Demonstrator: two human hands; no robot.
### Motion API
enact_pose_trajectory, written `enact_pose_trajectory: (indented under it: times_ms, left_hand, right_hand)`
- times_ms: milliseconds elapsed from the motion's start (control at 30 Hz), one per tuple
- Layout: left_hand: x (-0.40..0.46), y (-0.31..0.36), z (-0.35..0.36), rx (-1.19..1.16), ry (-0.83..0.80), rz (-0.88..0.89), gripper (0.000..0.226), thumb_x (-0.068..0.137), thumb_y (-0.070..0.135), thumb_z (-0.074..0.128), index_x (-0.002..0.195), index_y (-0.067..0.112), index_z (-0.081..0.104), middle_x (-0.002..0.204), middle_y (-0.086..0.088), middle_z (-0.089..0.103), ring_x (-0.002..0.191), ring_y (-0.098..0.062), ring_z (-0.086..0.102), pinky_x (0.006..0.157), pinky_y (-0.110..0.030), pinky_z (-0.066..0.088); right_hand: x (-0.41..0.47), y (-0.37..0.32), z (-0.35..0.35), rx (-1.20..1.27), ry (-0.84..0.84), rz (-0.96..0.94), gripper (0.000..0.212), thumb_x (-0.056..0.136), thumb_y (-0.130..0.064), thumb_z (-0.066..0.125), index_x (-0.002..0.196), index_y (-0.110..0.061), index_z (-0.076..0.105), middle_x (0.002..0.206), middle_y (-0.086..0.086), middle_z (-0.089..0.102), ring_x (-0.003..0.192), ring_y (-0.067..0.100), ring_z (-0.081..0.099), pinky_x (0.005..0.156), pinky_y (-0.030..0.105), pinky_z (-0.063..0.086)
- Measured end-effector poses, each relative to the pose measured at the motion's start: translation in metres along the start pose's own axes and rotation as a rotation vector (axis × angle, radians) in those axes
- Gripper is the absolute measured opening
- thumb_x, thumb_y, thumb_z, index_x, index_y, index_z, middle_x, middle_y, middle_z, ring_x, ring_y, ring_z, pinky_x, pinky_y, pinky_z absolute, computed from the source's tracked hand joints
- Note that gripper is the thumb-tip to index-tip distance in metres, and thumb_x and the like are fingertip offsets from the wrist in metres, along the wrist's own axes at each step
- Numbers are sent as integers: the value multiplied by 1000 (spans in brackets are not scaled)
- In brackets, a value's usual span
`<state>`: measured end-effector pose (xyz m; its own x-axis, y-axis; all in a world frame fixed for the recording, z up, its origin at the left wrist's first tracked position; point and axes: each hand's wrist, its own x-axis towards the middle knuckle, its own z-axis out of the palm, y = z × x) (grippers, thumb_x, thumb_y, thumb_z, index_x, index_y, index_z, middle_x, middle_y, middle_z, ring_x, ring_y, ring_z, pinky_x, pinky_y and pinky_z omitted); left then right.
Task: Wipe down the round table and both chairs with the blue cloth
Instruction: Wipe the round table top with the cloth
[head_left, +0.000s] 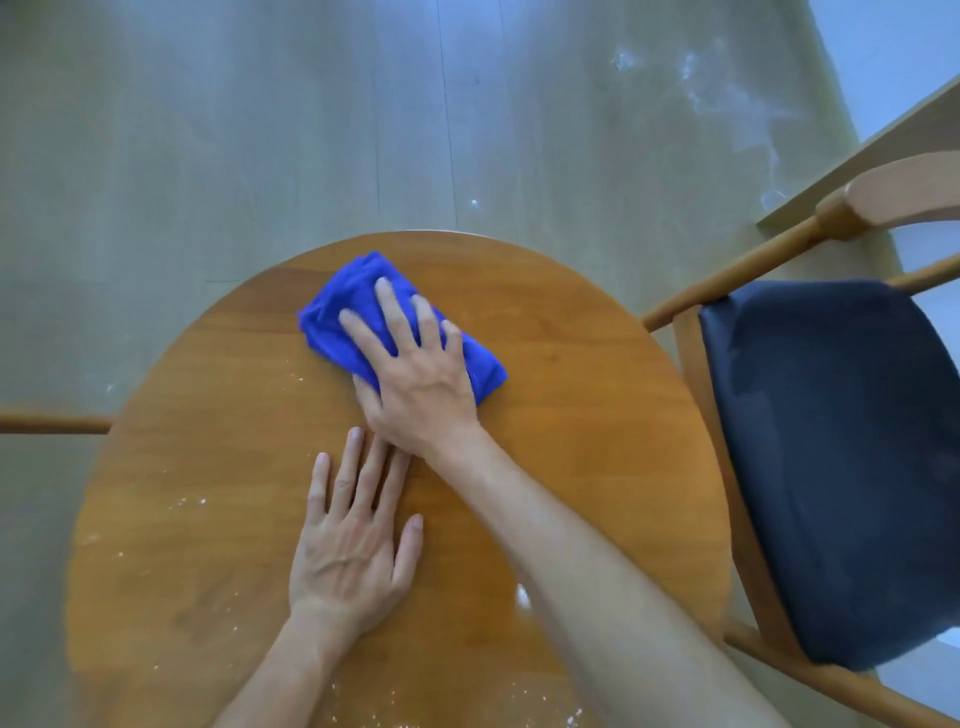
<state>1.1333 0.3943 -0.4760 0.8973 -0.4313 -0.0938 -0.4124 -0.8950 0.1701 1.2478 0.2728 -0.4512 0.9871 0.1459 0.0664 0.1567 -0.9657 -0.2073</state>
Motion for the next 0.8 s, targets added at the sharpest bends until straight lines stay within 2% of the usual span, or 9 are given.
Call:
enact_pose_trajectory:
  times_ms: [67,100,233,300,367,433,567,700,800]
  left_hand:
    - [-1,-1,1,6,0,10,68,90,41,34,149,8,30,159,-11,19,147,-30,17,115,-56,21]
    - [-1,-1,0,7,0,10,68,90,41,34,149,8,30,160,-11,18,147,-30,17,115,-56,20]
    - [-1,-1,-5,0,-8,-1,68,90,42,34,149,8,30,160,-10,18,147,-30,16,115,-55,19]
    - [0,0,-5,-5,-6,-2,68,90,42,34,149,8,30,160,-11,17,147,-31,15,115,-55,19]
    - [-1,1,-4,-12,-12,-1,69,90,43,34,150,9,29,160,-10,16,148,-31,15,114,-55,20]
    - [-1,0,-4,-26,-19,0,69,90,43,36,150,9,29,160,-10,17,148,-30,15,114,-55,21]
    - [-1,0,-12,-101,-27,6,65,90,43,38,143,6,42,155,-13,31,147,-29,18,114,-54,21]
    - [-4,-6,-25,-419,125,-46,62,88,37,44,140,3,44,156,-12,26,147,-28,18,117,-53,16]
    - [19,0,-43,-481,248,-179,64,87,36,43,141,4,40,158,-13,20,148,-31,13,119,-53,11]
  right_hand:
    - [-19,41,-12,-23,-2,-177,51,90,-41,48,139,-29,49,153,8,33,131,36,42,100,45,36]
    - [-33,67,-19,-46,6,-162,51,89,-41,51,138,-28,50,153,8,34,129,35,44,99,44,39]
    - [-96,143,-39,-192,72,409,53,90,-38,53,140,-22,48,150,12,37,121,38,48,84,49,46]
    - [-94,136,-35,-198,101,708,51,91,-37,48,140,-21,47,150,13,37,119,41,47,80,50,42]
    - [-65,104,-27,-143,143,874,52,90,-36,48,140,-22,47,151,13,36,122,42,45,82,50,39]
    - [-36,56,-18,-97,134,776,56,87,-37,52,140,-23,47,152,13,35,125,41,44,87,49,39]
    - [-27,-28,-8,50,-13,386,58,86,-44,49,142,-29,45,156,7,27,135,34,35,103,47,33]
    - [-39,18,-39,467,-38,351,53,92,-44,35,141,-29,44,155,-1,31,140,19,30,111,43,28]
    - [-76,76,-47,251,28,467,52,92,-32,37,143,-21,43,155,3,31,142,23,27,112,47,26]
